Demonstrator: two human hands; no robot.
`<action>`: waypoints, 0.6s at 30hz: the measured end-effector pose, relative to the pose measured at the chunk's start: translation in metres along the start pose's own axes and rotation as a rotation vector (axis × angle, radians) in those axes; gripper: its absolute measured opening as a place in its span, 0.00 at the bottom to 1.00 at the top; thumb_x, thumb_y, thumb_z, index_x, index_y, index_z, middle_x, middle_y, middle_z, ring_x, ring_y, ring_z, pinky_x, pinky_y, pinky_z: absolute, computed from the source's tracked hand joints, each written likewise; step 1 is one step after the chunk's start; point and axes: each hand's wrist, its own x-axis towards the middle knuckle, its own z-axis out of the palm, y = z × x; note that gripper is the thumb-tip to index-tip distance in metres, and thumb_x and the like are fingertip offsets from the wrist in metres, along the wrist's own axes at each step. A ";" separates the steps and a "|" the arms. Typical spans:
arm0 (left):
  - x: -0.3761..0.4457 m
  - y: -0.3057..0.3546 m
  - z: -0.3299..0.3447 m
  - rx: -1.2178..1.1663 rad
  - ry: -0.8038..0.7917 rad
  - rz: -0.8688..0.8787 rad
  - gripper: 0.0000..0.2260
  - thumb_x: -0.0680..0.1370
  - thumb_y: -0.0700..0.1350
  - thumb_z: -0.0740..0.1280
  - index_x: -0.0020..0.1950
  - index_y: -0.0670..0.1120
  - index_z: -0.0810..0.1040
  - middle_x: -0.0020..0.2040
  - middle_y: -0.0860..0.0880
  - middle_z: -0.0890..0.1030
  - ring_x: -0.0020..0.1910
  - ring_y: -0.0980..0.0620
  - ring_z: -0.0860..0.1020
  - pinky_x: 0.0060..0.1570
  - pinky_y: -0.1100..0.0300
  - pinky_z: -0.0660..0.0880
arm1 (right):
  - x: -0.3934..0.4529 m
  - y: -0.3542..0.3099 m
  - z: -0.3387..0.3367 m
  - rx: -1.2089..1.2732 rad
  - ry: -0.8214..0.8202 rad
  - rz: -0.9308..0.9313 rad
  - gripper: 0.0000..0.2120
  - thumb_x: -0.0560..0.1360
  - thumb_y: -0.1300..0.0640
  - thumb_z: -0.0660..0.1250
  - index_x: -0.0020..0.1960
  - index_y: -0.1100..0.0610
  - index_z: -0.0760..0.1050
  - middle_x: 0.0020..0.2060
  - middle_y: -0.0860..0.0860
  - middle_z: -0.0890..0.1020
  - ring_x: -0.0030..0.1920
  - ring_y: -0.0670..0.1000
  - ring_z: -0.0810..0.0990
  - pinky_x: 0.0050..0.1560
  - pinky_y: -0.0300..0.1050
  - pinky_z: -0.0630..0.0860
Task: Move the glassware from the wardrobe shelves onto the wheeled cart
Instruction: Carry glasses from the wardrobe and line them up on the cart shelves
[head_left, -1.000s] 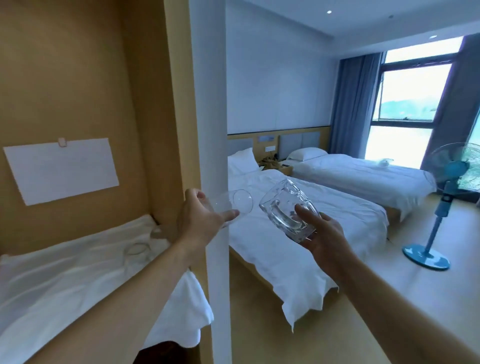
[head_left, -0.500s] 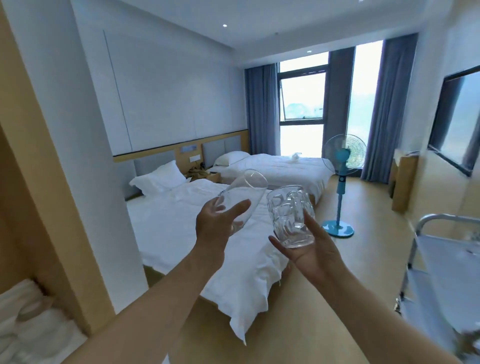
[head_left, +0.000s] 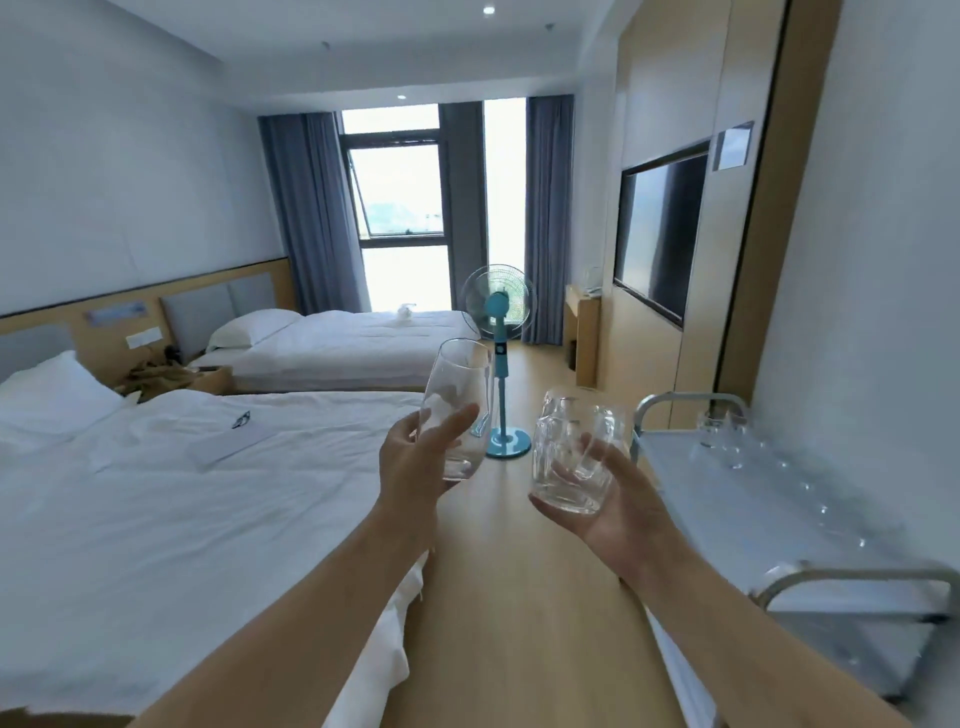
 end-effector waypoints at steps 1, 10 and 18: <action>0.009 -0.003 0.002 0.004 -0.047 -0.010 0.37 0.58 0.56 0.84 0.64 0.48 0.79 0.56 0.42 0.84 0.48 0.47 0.86 0.41 0.55 0.83 | 0.005 0.001 -0.001 0.013 0.021 -0.018 0.11 0.65 0.57 0.79 0.47 0.52 0.87 0.52 0.59 0.86 0.51 0.59 0.86 0.56 0.68 0.79; 0.087 -0.045 0.030 0.071 -0.281 -0.097 0.27 0.65 0.44 0.82 0.58 0.54 0.73 0.58 0.46 0.79 0.54 0.48 0.81 0.42 0.56 0.82 | 0.046 -0.002 -0.030 -0.039 0.230 -0.071 0.13 0.79 0.58 0.68 0.62 0.60 0.79 0.56 0.58 0.79 0.58 0.60 0.76 0.65 0.65 0.74; 0.148 -0.086 0.081 0.104 -0.369 -0.184 0.35 0.64 0.47 0.83 0.66 0.48 0.71 0.61 0.46 0.80 0.57 0.47 0.81 0.63 0.42 0.76 | 0.100 -0.023 -0.071 -0.340 0.145 -0.231 0.44 0.48 0.44 0.87 0.58 0.62 0.80 0.52 0.58 0.82 0.54 0.58 0.82 0.60 0.59 0.78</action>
